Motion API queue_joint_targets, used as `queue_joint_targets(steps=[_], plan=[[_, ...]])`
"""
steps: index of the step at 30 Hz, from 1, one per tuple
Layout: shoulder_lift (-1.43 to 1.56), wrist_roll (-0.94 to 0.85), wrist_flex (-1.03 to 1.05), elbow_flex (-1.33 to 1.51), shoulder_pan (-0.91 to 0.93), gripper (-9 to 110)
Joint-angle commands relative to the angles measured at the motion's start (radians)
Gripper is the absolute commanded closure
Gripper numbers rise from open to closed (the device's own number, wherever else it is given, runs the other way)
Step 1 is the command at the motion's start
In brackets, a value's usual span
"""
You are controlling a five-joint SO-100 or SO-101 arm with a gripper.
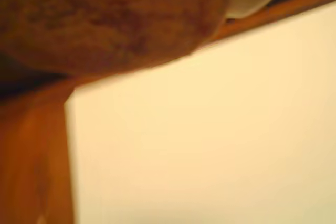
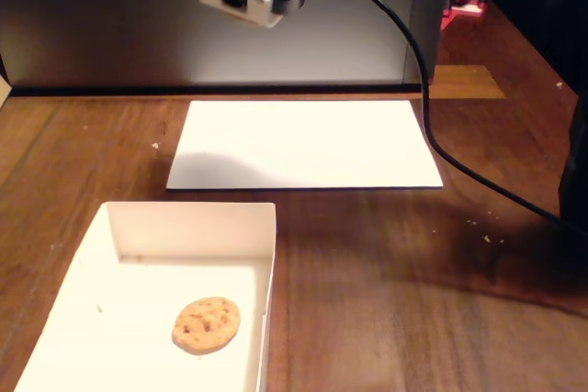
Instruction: Grasp a mini cookies block and put it in the white box.
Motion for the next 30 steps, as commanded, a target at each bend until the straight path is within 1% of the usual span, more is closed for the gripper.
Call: queue_joint_targets(steps=[1, 12, 16, 22, 30], plan=[[0.186, 0.017, 0.021, -0.118, -0.109, 82], [0.21, 0.041, 0.048, -0.118, -0.426, 82], [0.179, 0.064, 0.038, -0.118, -0.509, 82], [0.086, 0.112, 0.005, -0.114, -0.565, 82], [-0.032, 0.186, -0.061, -0.089, -0.54, 82]])
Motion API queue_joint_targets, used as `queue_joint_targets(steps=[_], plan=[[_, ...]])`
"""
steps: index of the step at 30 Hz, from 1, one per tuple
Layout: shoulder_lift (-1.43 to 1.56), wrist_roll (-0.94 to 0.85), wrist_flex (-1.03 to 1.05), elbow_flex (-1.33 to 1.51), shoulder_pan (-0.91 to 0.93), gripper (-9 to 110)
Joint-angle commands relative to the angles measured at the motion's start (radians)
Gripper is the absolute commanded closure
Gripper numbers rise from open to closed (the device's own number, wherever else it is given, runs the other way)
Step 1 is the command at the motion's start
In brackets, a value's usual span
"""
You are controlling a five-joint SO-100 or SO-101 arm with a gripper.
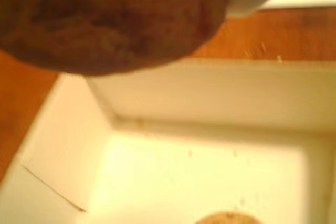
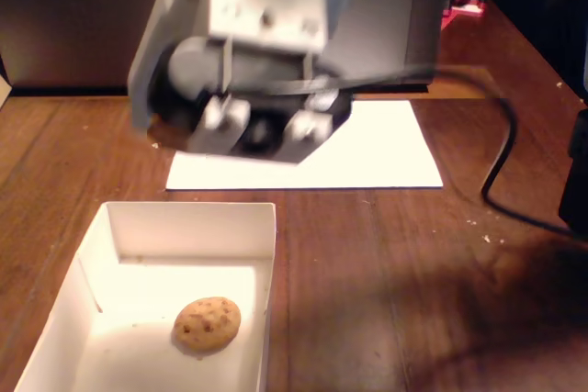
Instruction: Grasp a mini cookies block and put it in the white box.
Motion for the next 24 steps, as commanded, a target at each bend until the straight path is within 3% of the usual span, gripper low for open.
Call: queue_joint_targets(steps=[1, 15, 24], plan=[[0.02, 0.031, -0.04, -0.078, 0.028, 82], [0.077, 0.034, -0.281, 0.279, 0.043, 82], [0.075, 0.035, -0.311, 0.284, 0.037, 80]])
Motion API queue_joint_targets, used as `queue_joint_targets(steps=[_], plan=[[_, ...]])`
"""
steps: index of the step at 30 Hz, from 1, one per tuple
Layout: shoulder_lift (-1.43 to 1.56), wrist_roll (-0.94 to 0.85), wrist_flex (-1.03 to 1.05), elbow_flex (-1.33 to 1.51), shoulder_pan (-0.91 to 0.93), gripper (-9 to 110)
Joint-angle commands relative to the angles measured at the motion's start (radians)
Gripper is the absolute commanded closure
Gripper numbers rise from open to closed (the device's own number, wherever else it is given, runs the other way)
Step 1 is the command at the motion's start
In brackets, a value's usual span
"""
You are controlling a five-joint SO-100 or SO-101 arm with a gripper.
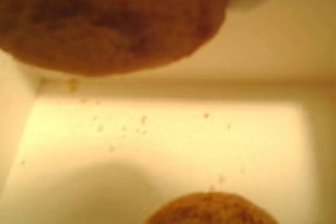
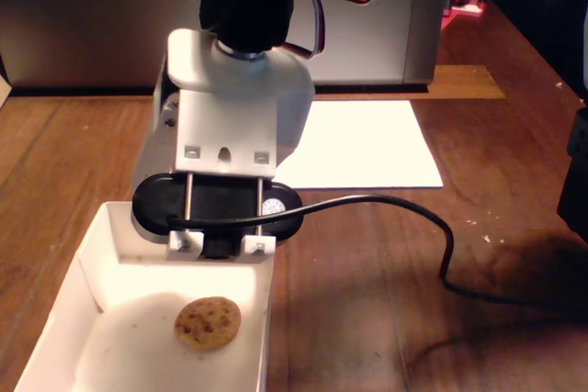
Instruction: Grasp a mini cookies block and put it in the white box.
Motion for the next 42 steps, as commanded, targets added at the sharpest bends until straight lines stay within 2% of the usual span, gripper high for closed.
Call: queue_joint_targets(steps=[1, 5, 9, 14, 16, 18, 19, 21, 33, 42], plan=[[0.107, 0.005, -0.023, -0.028, -0.008, 79], [0.104, -0.002, -0.026, -0.028, -0.006, 75], [0.098, -0.017, -0.025, -0.029, -0.002, 63], [0.098, -0.026, -0.021, -0.028, 0.005, 62], [0.098, -0.026, -0.018, -0.028, 0.006, 64], [0.1, -0.026, -0.017, -0.028, 0.008, 71], [0.101, -0.026, -0.015, -0.026, 0.009, 78], [0.103, -0.023, -0.012, -0.026, 0.012, 101], [0.17, -0.028, 0.034, -0.044, 0.054, 102], [0.367, -0.038, 0.15, -0.049, 0.195, 102]])
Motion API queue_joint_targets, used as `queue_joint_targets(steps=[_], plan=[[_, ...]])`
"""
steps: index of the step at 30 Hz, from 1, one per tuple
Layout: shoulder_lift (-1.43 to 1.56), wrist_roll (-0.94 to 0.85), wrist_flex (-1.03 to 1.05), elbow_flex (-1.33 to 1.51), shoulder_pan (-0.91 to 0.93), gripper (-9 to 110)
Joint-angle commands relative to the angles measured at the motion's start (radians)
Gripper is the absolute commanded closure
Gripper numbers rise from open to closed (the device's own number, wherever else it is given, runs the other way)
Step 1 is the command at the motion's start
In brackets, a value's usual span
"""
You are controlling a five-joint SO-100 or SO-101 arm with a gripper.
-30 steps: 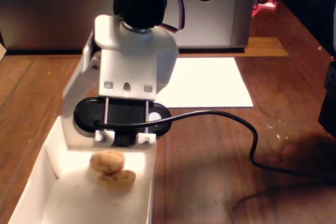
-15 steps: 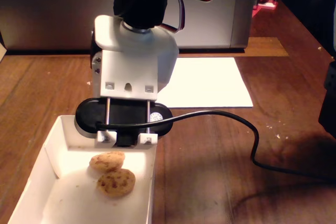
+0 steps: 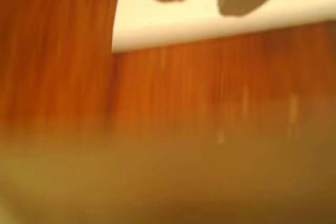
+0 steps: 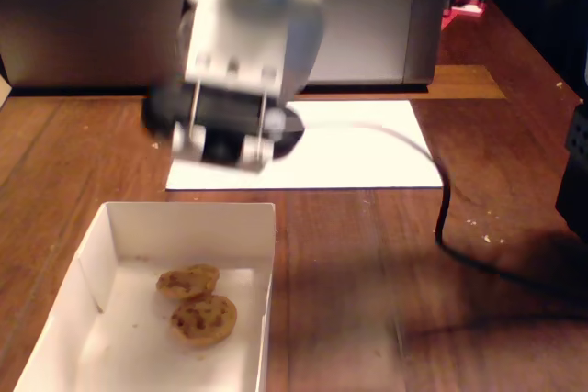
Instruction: Grasp a mini cookies block and put it in the white box.
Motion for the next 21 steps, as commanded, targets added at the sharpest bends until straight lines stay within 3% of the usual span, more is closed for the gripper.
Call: queue_joint_targets(steps=[1, 8, 21], plan=[[0.222, -0.014, 0.054, -0.049, 0.074, 102], [0.259, -0.02, 0.114, 0.012, 0.179, 102], [0.574, -0.044, -0.064, 0.572, 0.184, 102]])
